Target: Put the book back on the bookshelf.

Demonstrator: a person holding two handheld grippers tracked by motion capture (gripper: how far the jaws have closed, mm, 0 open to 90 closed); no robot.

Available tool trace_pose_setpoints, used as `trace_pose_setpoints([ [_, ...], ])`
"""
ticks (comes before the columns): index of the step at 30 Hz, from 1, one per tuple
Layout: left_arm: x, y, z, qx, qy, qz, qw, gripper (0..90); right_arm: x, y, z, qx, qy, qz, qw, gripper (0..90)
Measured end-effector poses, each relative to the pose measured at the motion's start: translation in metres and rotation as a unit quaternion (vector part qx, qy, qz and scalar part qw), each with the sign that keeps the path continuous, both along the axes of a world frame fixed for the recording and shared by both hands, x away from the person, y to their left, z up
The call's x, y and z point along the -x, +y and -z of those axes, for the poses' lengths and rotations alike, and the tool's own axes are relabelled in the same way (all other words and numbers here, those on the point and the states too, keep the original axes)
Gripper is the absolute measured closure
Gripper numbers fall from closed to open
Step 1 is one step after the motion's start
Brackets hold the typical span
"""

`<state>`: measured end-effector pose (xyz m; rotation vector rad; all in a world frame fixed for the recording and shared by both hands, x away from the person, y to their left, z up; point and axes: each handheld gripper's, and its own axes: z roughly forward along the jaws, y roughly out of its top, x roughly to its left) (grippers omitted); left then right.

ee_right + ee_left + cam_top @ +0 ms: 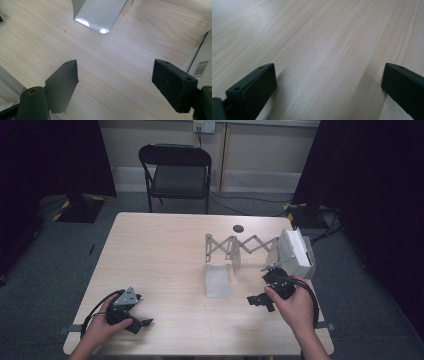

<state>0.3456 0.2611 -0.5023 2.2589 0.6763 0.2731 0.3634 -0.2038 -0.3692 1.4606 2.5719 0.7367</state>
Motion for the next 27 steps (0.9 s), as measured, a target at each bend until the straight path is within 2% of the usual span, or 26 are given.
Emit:
trace_pose_setpoints([
  [21,0.000,0.000,0.000,-0.001,0.000,0.000,1.0000,0.0,-0.003,0.019,0.023,-0.005,0.001,-0.025,0.9997,20.9],
  [24,0.000,0.000,0.000,-0.001,0.000,-0.001,1.0000,0.0,-0.003,0.024,0.027,0.004,0.001,-0.030,0.9996,20.8],
  [27,0.000,0.000,0.000,-0.001,0.000,-0.001,1.0000,0.0,-0.004,0.027,0.031,0.001,0.004,-0.035,0.9994,20.7],
])
